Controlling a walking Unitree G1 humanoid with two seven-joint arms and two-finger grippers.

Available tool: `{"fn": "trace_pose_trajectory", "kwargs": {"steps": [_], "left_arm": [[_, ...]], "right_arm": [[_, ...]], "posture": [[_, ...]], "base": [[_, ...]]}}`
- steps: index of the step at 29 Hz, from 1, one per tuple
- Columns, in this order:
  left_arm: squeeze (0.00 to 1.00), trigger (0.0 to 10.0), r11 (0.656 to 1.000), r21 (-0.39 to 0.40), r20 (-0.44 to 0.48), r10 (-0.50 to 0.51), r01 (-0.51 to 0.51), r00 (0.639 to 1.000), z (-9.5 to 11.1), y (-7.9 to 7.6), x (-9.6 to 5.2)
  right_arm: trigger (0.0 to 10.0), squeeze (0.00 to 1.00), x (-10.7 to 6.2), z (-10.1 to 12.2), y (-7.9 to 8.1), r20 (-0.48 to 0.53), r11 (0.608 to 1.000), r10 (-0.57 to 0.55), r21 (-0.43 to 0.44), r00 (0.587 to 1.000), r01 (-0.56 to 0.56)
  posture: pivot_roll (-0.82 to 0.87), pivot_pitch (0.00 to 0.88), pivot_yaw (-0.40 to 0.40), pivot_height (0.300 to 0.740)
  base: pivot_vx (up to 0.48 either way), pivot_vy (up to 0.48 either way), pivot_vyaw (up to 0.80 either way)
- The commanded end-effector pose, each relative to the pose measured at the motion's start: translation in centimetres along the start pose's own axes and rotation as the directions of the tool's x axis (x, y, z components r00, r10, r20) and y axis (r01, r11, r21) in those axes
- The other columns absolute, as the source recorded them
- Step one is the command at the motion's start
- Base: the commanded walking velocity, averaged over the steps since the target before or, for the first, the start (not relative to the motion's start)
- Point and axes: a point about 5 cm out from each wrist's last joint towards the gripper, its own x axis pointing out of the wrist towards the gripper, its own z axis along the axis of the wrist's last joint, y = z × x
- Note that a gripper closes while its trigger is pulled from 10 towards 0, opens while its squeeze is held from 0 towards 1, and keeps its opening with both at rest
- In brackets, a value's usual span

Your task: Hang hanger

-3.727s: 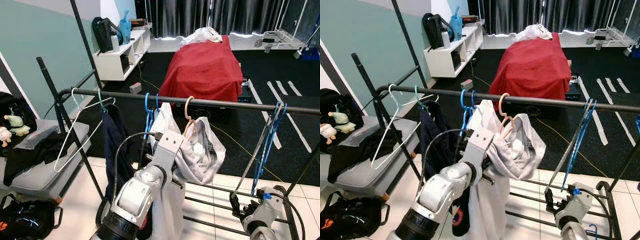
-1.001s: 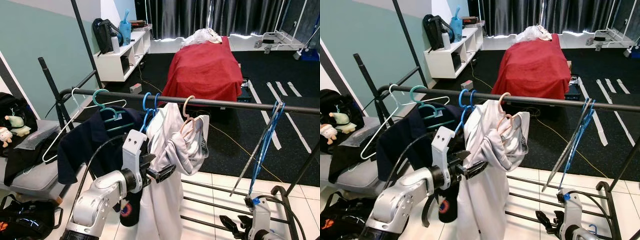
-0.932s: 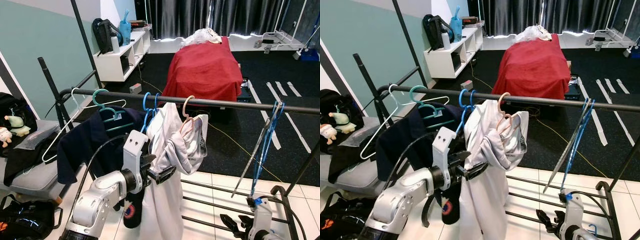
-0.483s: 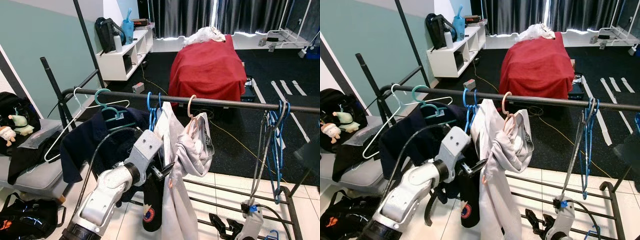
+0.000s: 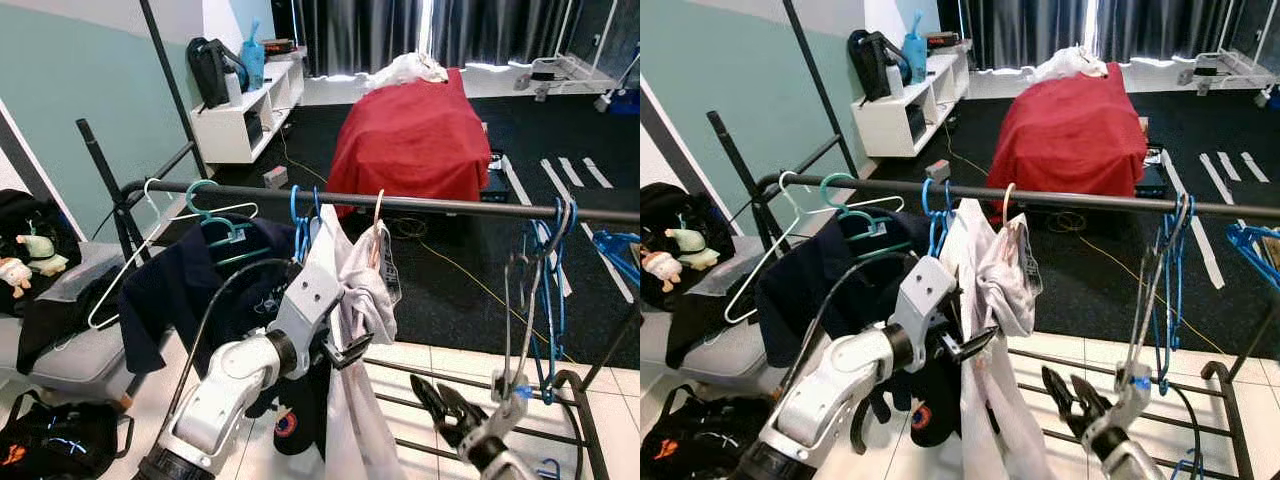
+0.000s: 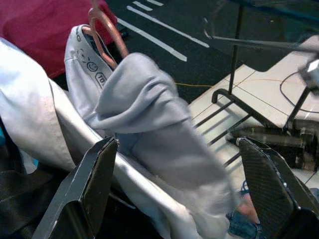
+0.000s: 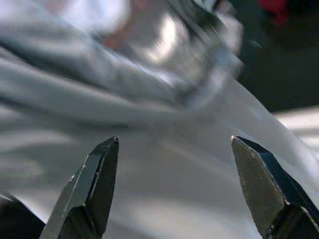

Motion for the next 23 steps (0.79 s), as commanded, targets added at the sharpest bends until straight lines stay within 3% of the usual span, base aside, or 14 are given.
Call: {"fn": "trace_pose_trajectory", "kwargs": {"steps": [1, 3, 5, 7, 10, 13, 15, 23], "left_arm": [[0.00, 10.0, 1.000, -0.001, -0.007, 0.016, -0.016, 1.000, -0.3, 0.5, -0.2], [0.00, 10.0, 1.000, -0.002, -0.007, 0.018, -0.018, 1.000, -0.3, 0.6, -0.2], [0.00, 10.0, 1.000, -0.004, -0.010, 0.018, -0.018, 1.000, -0.3, 0.6, -0.2], [0.00, 10.0, 1.000, -0.004, -0.011, 0.017, -0.017, 1.000, -0.3, 0.6, -0.2], [0.00, 10.0, 1.000, -0.003, -0.011, 0.016, -0.016, 1.000, -0.3, 0.6, -0.2], [0.00, 10.0, 1.000, 0.003, -0.010, 0.017, -0.017, 1.000, -0.2, 0.7, -0.2], [0.00, 10.0, 1.000, 0.005, -0.009, 0.017, -0.017, 1.000, -0.1, 0.7, -0.2], [0.00, 10.0, 1.000, 0.011, -0.013, 0.015, -0.015, 1.000, -0.2, 0.7, -0.3]], "right_arm": [[10.0, 0.00, 1.3, 1.0, 1.3, 0.037, 0.995, 0.090, 0.039, 0.995, -0.092], [10.0, 0.00, 1.8, 1.4, 2.2, 0.034, 0.989, 0.141, 0.046, 0.989, -0.142], [10.0, 0.00, 2.1, 0.2, 2.9, -0.093, 0.977, 0.179, 0.134, 0.979, -0.166], [10.0, 0.00, 2.1, -0.4, 2.9, -0.145, 0.975, 0.181, 0.158, 0.973, -0.158], [10.0, 0.00, 2.0, -0.7, 2.9, -0.149, 0.969, 0.180, 0.198, 0.972, -0.149], [10.0, 0.00, 2.0, -1.0, 2.5, -0.087, 0.938, 0.127, 0.334, 0.988, -0.091], [10.0, 0.00, 1.7, -1.6, 2.5, -0.129, 0.944, 0.100, 0.324, 0.987, -0.053], [10.0, 0.00, 0.0, -1.6, 2.5, -0.140, 0.945, 0.073, 0.325, 0.987, -0.023]], "posture": [[-0.13, 0.000, 0.100, 0.710], [-0.13, 0.000, 0.100, 0.710], [-0.13, 0.000, 0.103, 0.710], [-0.13, 0.000, 0.103, 0.710], [-0.12, 0.000, 0.103, 0.710], [-0.12, 0.000, 0.107, 0.710], [-0.11, 0.000, 0.107, 0.710], [-0.12, 0.000, 0.105, 0.710]], "base": [[0.000, 0.000, 0.00], [0.000, 0.000, 0.00], [0.000, 0.000, 0.00], [0.000, 0.000, 0.00], [0.000, 0.000, 0.00], [0.000, 0.000, 0.00], [0.000, 0.000, 0.00], [0.000, 0.000, 0.00]]}}
